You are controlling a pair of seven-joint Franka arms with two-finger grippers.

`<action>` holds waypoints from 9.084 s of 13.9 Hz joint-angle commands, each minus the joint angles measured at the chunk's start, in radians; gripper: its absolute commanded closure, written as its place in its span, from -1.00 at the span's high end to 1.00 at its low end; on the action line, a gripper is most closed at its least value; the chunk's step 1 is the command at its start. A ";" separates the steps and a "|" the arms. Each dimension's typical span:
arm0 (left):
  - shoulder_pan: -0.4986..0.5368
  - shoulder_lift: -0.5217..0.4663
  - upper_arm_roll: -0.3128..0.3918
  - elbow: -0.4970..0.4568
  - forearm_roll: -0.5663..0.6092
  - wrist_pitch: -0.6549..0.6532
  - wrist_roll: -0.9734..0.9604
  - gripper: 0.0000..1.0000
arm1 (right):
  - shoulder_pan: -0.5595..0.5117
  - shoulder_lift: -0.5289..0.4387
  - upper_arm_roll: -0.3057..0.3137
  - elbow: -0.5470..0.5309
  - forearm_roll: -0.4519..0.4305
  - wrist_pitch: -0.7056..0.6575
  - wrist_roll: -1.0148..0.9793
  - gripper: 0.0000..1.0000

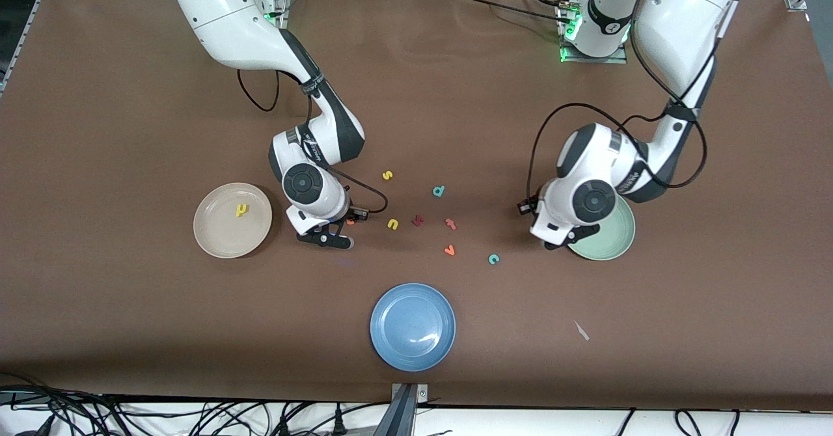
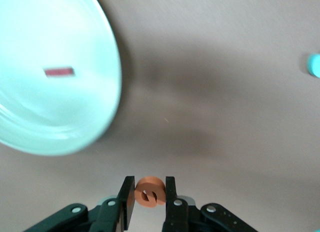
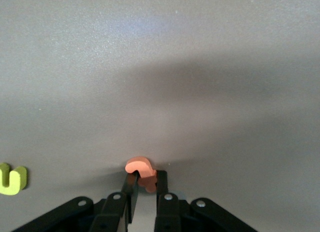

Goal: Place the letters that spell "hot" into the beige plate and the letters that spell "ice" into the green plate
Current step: 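Place the orange 2 on the cream plate while the left gripper places orange e, then grasp the blue ring with the right gripper while the left gripper grasps cyan c, then place the blue ring on the cream plate while the left gripper places cyan c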

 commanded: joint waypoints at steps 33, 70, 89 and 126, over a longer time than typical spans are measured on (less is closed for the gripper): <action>0.096 0.024 -0.098 0.240 0.093 -0.134 0.328 1.00 | 0.017 -0.356 -0.136 -0.491 0.147 0.185 0.132 1.00; -0.229 0.371 0.098 0.454 0.104 0.229 -0.298 0.00 | 0.167 -0.284 -0.120 -0.563 0.147 0.369 0.318 0.21; -0.144 0.215 0.097 0.431 0.108 -0.109 0.056 -1.00 | 0.168 -0.270 -0.120 -0.561 0.147 0.378 0.317 -0.35; 0.156 -0.294 -0.061 0.148 0.179 -0.336 0.533 1.00 | 0.078 -0.282 -0.459 -0.281 0.247 -0.049 -0.452 1.00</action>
